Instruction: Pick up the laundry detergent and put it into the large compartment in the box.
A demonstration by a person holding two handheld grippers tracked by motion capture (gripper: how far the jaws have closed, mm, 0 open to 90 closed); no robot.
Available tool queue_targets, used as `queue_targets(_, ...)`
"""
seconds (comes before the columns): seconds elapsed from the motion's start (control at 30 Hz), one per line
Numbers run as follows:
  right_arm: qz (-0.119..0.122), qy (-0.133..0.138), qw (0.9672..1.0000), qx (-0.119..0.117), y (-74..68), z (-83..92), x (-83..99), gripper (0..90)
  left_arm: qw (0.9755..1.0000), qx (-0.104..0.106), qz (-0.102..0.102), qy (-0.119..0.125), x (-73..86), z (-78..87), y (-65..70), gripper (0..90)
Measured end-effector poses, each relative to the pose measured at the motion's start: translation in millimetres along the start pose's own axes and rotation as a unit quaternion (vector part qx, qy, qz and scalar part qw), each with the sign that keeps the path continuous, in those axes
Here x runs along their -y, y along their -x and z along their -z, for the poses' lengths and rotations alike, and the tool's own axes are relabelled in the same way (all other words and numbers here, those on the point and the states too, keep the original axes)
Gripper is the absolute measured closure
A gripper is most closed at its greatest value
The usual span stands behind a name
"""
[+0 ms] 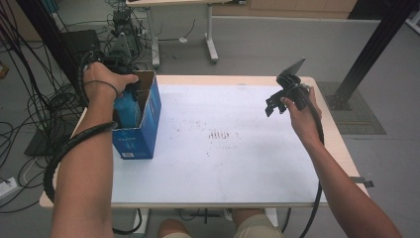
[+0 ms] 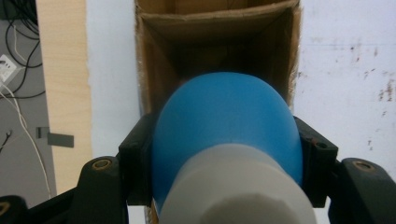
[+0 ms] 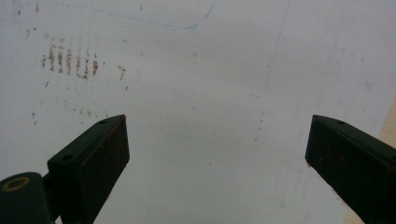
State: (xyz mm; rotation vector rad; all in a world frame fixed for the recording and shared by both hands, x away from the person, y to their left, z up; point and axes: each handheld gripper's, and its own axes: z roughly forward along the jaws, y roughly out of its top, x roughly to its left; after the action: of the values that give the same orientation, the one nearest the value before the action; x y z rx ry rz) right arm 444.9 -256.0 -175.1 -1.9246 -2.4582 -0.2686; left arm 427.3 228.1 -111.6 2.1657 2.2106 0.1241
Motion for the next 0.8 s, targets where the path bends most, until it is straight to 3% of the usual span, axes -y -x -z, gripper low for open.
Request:
queue_targets(0.47, -0.003, -0.005, 1.0000, 0.001, 0.2, -4.9, -1.2, 6.5, 0.9997, -0.001, -0.010, -0.020, -0.6, -42.5, 0.9, 37.6)
queue_targets(0.8, -0.006, -0.007, 0.9999, 0.002, 1.1, -5.5, -1.8, 6.4, 0.9996, 0.001, -0.015, -0.022, -0.1, -55.7, -1.6, 37.6)
